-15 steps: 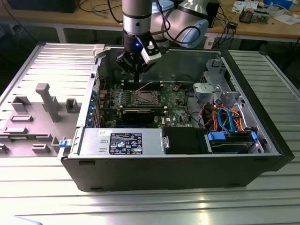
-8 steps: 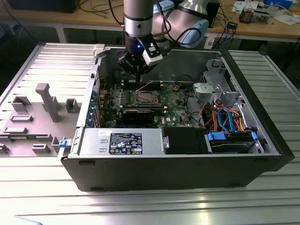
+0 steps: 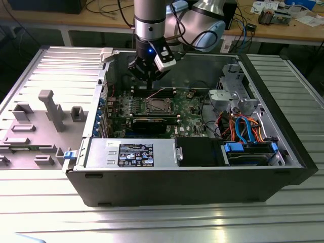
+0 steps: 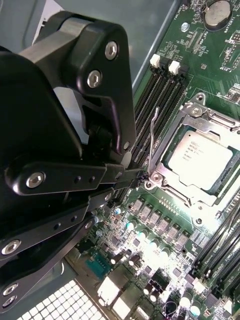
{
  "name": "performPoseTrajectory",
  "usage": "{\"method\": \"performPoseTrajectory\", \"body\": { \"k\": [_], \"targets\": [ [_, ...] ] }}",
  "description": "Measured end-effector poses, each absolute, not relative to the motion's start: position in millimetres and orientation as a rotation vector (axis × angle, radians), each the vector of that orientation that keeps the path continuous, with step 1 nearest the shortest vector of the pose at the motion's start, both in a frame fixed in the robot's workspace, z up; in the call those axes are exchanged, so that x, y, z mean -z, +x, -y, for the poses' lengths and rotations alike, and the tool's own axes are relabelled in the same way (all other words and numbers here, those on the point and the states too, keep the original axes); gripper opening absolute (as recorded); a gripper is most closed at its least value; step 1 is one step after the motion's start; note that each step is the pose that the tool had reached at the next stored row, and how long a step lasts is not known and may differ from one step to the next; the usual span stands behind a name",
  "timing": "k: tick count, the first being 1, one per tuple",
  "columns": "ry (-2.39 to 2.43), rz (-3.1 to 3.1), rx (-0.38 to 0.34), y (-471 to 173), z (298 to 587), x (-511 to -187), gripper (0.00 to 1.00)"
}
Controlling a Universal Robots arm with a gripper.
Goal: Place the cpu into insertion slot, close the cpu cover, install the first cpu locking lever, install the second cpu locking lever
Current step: 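Install the first cpu locking lever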
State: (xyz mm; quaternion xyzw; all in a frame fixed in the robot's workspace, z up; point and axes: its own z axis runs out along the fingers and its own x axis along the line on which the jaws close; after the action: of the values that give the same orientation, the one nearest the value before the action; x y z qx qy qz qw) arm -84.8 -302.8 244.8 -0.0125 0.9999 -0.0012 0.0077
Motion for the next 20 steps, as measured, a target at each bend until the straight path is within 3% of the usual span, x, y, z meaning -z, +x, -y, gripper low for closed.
{"method": "performPoseTrajectory", "body": {
  "k": [20],
  "targets": [
    [-0.037, -3.126, 0.004, -79.4, 302.8, -242.4, 0.11]
  ]
}}
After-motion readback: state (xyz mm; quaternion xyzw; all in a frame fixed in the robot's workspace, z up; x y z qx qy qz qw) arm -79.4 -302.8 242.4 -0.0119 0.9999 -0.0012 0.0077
